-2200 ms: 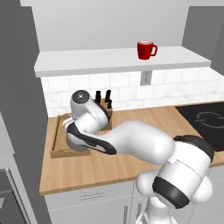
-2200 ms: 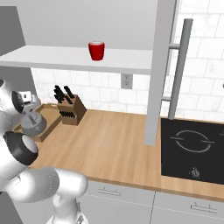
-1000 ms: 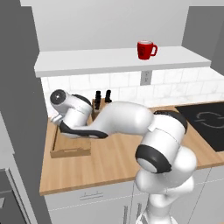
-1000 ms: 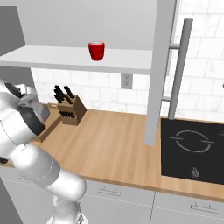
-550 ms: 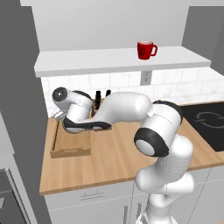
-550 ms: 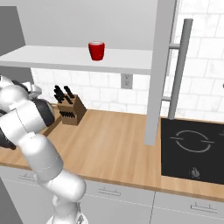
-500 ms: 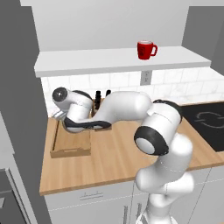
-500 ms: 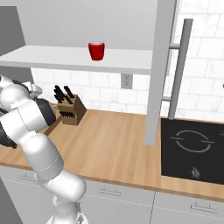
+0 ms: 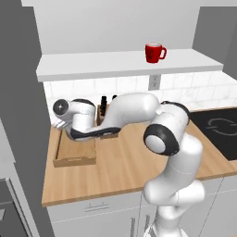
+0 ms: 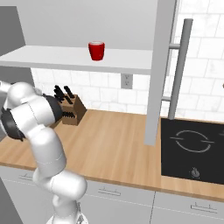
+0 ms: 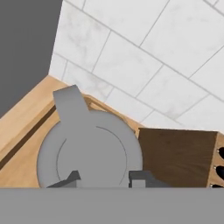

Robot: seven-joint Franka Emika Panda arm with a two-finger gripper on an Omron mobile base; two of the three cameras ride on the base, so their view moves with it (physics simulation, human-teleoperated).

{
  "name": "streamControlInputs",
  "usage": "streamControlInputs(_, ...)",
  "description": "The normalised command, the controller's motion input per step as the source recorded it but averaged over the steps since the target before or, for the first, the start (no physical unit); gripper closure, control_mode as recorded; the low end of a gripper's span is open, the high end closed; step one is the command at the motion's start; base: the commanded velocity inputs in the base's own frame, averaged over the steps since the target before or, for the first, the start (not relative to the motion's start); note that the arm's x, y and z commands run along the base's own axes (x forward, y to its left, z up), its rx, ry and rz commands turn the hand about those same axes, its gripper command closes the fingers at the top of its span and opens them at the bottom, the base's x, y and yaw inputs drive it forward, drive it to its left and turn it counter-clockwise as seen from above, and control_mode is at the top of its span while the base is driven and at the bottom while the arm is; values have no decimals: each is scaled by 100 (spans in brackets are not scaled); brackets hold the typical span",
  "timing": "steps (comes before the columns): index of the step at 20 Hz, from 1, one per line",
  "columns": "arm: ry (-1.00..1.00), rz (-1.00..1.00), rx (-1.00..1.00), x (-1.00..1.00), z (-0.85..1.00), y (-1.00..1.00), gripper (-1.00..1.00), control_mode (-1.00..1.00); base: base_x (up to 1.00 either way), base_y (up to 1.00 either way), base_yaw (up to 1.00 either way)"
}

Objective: Pick the kettle from the counter and place it on the tray. Then pick the mug from the cabinet and place it on the tray. Then close the cabinet doors.

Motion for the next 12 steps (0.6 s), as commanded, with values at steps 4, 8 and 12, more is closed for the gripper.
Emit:
streamControlInputs(4,-6,0,0,0,-18,0,100,-100,0,0,0)
streamControlInputs(8,-6,0,0,2,-20,0,100,-100,0,0,0)
streamControlInputs(12,-6,0,0,10,-22,0,100,-100,0,0,0)
